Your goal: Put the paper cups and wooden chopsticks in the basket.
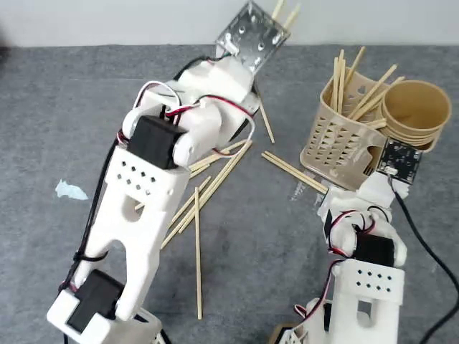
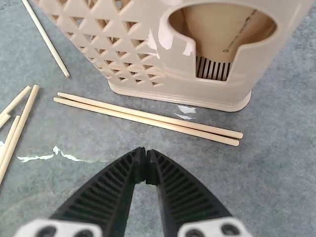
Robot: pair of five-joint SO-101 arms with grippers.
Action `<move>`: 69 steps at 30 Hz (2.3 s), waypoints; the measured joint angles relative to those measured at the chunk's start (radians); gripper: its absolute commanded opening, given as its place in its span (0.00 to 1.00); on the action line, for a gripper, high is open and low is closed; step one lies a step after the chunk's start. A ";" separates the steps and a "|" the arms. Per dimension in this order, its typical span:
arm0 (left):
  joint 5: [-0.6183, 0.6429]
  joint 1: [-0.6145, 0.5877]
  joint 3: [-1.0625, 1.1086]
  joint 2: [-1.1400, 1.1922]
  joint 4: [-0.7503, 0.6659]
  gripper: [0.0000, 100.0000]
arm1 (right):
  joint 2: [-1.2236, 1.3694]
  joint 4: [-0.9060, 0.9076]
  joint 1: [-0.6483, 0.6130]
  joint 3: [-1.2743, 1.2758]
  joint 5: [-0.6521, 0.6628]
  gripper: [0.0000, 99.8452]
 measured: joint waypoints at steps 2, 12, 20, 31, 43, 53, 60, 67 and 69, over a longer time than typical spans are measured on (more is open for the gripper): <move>0.028 0.023 -0.003 0.000 -0.080 0.01 | 0.000 -0.025 0.025 0.000 0.000 0.01; 0.184 0.092 -0.003 0.081 -0.488 0.01 | 0.000 -0.068 0.098 0.000 0.000 0.01; 0.233 0.164 -0.003 0.199 -0.715 0.01 | 0.000 -0.068 0.098 0.000 0.000 0.01; 0.233 0.193 -0.003 0.414 -0.931 0.01 | 0.000 -0.068 0.098 0.000 0.000 0.01; 0.238 0.192 -0.006 0.493 -0.890 0.11 | 0.000 -0.068 0.098 0.000 0.000 0.01; 0.307 0.187 -0.138 0.348 -0.450 0.18 | 0.000 -0.068 0.098 0.000 0.000 0.01; 0.307 0.117 -0.183 0.169 -0.175 0.18 | 0.000 -0.052 0.043 0.000 0.000 0.01; 0.298 -0.028 -0.187 -0.058 0.117 0.18 | 0.002 0.057 -0.063 -0.005 0.044 0.04; 0.272 -0.075 -0.189 -0.110 0.206 0.18 | 0.006 0.120 -0.117 -0.026 0.060 0.04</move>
